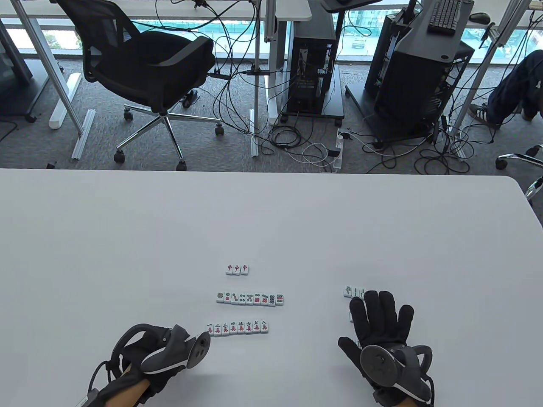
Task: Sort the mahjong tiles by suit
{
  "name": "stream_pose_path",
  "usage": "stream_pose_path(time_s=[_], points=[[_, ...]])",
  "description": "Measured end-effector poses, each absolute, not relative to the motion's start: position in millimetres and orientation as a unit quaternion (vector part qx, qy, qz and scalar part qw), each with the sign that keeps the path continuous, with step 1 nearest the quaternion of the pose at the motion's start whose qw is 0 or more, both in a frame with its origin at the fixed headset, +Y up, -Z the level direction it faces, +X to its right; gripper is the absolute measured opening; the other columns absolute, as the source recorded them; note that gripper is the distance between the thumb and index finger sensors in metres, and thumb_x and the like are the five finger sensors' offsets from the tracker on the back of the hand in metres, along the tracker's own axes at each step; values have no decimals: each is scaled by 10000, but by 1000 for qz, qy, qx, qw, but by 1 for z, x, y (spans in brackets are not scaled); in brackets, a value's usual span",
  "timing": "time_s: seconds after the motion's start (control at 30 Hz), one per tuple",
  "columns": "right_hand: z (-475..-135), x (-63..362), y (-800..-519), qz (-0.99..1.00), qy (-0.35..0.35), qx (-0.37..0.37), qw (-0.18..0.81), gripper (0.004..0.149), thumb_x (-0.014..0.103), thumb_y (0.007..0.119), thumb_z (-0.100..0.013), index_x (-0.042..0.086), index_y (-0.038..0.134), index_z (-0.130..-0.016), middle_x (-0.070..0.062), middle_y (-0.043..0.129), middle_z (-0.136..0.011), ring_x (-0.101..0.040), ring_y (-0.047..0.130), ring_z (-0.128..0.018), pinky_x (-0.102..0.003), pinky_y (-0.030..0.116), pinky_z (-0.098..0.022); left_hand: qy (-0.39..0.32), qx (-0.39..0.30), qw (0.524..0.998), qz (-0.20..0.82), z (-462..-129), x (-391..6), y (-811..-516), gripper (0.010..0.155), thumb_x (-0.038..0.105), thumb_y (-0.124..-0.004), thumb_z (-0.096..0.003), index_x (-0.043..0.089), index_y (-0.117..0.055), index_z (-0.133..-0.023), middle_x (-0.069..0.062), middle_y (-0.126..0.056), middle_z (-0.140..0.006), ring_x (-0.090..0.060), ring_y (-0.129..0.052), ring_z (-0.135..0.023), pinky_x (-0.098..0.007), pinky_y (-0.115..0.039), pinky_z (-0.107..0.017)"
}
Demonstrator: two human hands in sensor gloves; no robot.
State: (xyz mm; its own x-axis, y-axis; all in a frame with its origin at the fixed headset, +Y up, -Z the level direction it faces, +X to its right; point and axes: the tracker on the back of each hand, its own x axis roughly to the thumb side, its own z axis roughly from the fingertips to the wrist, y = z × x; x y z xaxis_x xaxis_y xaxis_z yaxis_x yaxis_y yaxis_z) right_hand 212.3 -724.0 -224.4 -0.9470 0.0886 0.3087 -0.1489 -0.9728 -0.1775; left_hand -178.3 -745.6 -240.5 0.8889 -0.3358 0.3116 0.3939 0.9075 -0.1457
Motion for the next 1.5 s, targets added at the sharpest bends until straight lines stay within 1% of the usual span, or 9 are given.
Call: stream_pose_path(time_s=[0.17, 0.27, 0.47, 0.7, 0.93, 1.1, 1.33, 1.43, 1.5], points=[[-224, 214, -722, 980, -102, 153, 71, 823, 594, 556, -479, 269, 54, -1045, -133, 68, -1138, -432, 24, -1026, -747, 126, -690, -147, -49, 975, -161, -268, -135, -717, 620, 568, -862, -261, 239, -847, -787, 209, -972, -423, -53, -965, -179, -332, -890, -437], [-223, 214, -720, 979, -105, 155, 77, 824, 593, 557, -478, 270, 54, -1045, -132, 68, -1138, -433, 23, -1025, -747, 125, -690, -144, -48, 980, -127, -285, -112, -713, 621, 567, -864, -259, 238, -850, -785, 205, -974, -423, -57, -969, -180, -337, -888, -439], [-223, 215, -718, 977, -111, 160, 90, 823, 594, 557, -480, 272, 54, -1046, -130, 67, -1140, -430, 22, -1027, -746, 121, -692, -144, -65, 982, -106, -307, -70, -714, 615, 566, -865, -260, 236, -855, -779, 203, -974, -413, -57, -966, -168, -336, -890, -428], [-222, 212, -718, 975, -110, 168, 93, 824, 595, 556, -480, 270, 54, -1046, -132, 68, -1140, -431, 23, -1027, -746, 125, -691, -179, -93, 972, -123, -308, -27, -732, 615, 569, -866, -256, 241, -859, -776, 203, -974, -408, -58, -965, -166, -336, -890, -428], [-222, 212, -720, 974, -110, 172, 98, 824, 595, 556, -480, 272, 53, -1047, -131, 69, -1141, -430, 22, -1028, -746, 124, -692, -191, -94, 965, -155, -310, -11, -748, 610, 569, -880, -241, 239, -874, -754, 202, -968, -364, -57, -942, -124, -330, -894, -398], [-222, 213, -720, 974, -110, 171, 102, 823, 595, 557, -481, 273, 53, -1047, -131, 68, -1141, -429, 21, -1029, -746, 121, -692, -197, -86, 956, -197, -309, -8, -753, 609, 570, -888, -229, 246, -881, -744, 201, -958, -333, -58, -919, -98, -322, -893, -382], [-222, 211, -721, 974, -106, 175, 98, 823, 595, 556, -481, 273, 54, -1048, -131, 69, -1142, -430, 23, -1029, -746, 122, -692, -207, -89, 951, -214, -307, -8, -759, 616, 579, -883, -225, 246, -881, -743, 205, -954, -327, -57, -915, -93, -320, -893, -376], [-222, 211, -721, 974, -106, 175, 99, 823, 595, 556, -481, 271, 55, -1048, -131, 68, -1141, -429, 23, -1029, -746, 122, -692, -204, -91, 948, -229, -304, -13, -754, 681, 621, -858, -212, 276, -849, -799, 201, -961, -378, -63, -932, -136, -331, -886, -409], [-222, 211, -721, 974, -107, 173, 96, 823, 595, 556, -481, 270, 55, -1048, -132, 70, -1141, -431, 24, -1028, -747, 124, -690, -194, -48, 954, -223, -302, -22, -742, 718, 636, -847, -206, 292, -822, -835, 199, -967, -441, -69, -956, -197, -342, -877, -448]])
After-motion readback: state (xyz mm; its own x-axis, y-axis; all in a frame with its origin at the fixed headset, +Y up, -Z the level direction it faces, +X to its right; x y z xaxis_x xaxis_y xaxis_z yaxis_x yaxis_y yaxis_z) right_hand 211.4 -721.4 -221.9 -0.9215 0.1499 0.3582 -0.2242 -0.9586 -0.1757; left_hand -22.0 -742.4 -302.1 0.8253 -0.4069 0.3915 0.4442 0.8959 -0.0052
